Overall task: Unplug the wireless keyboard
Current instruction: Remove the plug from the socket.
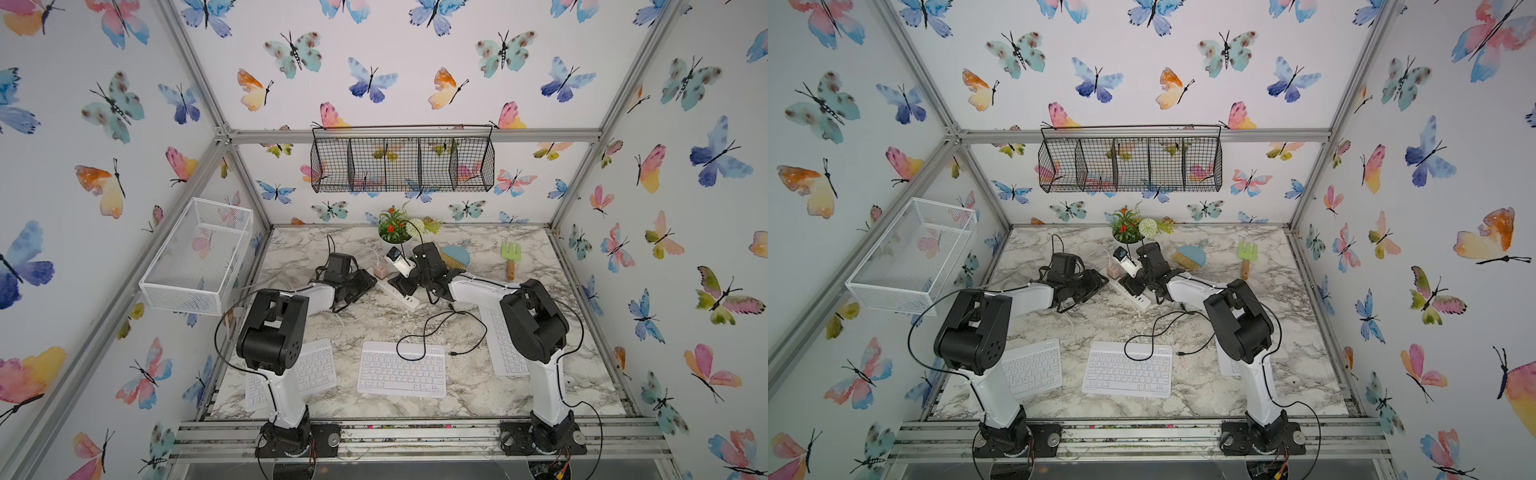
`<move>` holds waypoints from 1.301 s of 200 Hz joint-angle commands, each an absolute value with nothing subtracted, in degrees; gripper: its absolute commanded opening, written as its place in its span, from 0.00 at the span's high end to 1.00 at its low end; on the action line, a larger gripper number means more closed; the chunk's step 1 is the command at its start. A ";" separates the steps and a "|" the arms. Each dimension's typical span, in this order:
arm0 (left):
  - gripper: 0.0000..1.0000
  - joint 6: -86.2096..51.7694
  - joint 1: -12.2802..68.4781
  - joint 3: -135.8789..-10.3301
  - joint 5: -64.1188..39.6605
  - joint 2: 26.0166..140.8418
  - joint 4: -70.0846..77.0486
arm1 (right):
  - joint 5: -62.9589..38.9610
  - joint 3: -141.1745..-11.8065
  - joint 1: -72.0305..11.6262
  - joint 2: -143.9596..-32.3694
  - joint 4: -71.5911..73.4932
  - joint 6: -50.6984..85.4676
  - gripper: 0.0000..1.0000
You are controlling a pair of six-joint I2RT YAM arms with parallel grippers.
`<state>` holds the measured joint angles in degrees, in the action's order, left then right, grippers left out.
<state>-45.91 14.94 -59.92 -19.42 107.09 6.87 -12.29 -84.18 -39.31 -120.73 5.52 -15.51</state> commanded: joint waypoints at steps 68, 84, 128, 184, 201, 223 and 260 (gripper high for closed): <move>0.50 -47.36 14.41 -64.11 -19.57 114.87 9.65 | -18.94 -93.71 -38.67 -130.25 5.53 -12.87 0.33; 0.51 -47.58 14.41 -64.64 -19.69 116.63 9.84 | -19.74 -95.29 -38.58 -131.58 6.03 -12.10 0.34; 0.58 -46.94 14.41 -64.72 -19.01 117.51 8.01 | -18.79 -98.04 -38.59 -134.62 7.94 -10.33 0.40; 0.63 -46.32 14.41 -63.59 -18.82 117.90 7.01 | -17.93 -99.54 -38.60 -136.30 8.50 -9.67 0.50; 0.64 -46.40 14.39 -63.13 -18.59 117.95 7.10 | -16.70 -99.68 -38.58 -136.73 8.18 -10.01 0.54; 0.64 -46.14 14.38 -63.19 -18.59 118.19 6.94 | -15.86 -100.01 -38.67 -137.02 7.53 -10.44 0.60; 0.65 -45.64 14.50 -63.29 -18.30 118.65 6.13 | -13.52 -99.38 -39.06 -136.36 8.53 -10.79 0.82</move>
